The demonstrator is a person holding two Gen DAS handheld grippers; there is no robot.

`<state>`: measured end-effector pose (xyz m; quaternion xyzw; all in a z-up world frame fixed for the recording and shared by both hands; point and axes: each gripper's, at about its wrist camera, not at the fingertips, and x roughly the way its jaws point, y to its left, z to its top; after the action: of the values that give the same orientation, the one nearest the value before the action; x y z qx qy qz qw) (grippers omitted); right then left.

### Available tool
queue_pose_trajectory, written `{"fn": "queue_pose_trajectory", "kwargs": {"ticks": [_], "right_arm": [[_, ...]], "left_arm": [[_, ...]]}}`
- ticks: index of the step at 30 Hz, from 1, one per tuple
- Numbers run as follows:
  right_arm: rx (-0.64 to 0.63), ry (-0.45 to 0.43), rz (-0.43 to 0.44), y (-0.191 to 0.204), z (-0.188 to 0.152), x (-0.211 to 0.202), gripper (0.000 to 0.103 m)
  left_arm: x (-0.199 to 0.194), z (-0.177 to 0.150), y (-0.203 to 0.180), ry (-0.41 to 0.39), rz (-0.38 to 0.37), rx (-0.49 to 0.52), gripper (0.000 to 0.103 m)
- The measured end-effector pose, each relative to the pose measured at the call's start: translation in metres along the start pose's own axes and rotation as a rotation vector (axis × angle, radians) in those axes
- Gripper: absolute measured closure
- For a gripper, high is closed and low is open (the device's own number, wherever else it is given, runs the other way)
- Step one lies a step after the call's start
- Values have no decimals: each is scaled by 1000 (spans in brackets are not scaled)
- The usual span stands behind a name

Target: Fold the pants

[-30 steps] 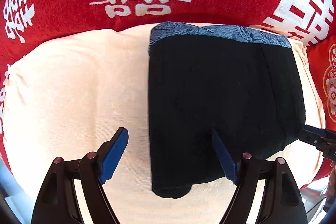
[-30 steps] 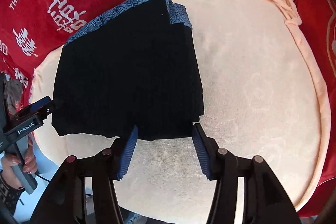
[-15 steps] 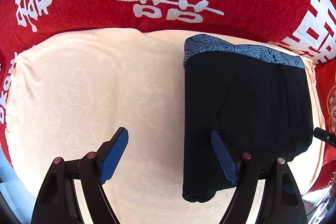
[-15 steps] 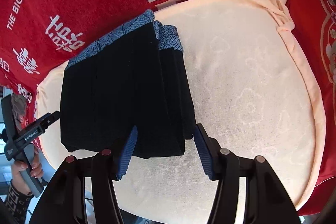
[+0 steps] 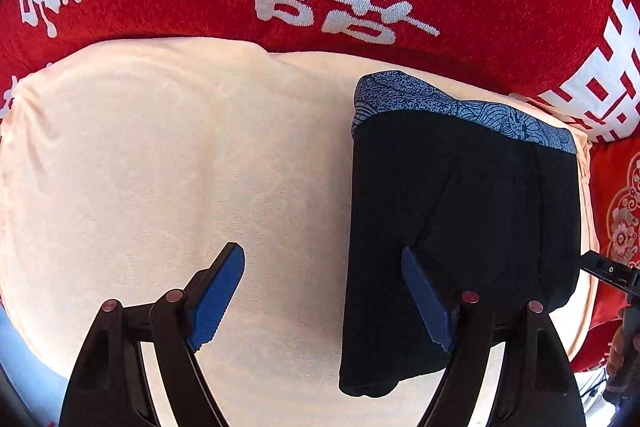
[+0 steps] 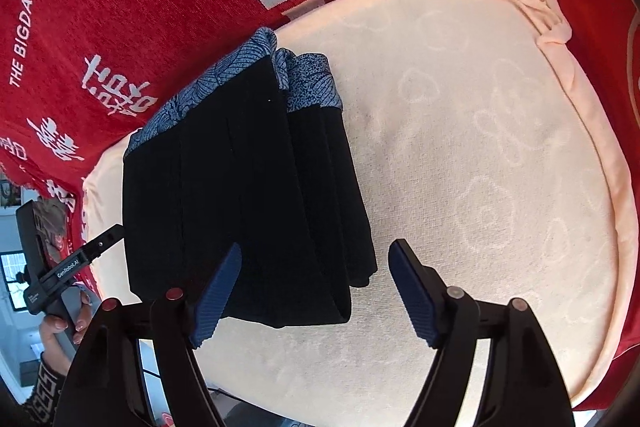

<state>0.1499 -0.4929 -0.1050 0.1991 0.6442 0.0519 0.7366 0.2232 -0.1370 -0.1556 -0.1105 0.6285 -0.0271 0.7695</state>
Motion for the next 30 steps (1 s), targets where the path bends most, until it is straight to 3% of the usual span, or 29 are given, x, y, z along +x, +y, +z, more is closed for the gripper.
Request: {"fn": "queue_pose_trajectory", "kwargs": {"ticks": [14,22,26,30], "right_arm": [[24,9,32,-14,1,2,23],[24,-1,36,-22,11,6,22],[23,5,56,-24,15,11,22],[8,24,89,-23,18,16,22]], "left_arm": [[11,9,-1,29,-32,-1,21],[5,23,7,20,-134,-3,21],[10,27,-3,55,-196,37,21],[20,27,-11,76,-197,64,21]]}}
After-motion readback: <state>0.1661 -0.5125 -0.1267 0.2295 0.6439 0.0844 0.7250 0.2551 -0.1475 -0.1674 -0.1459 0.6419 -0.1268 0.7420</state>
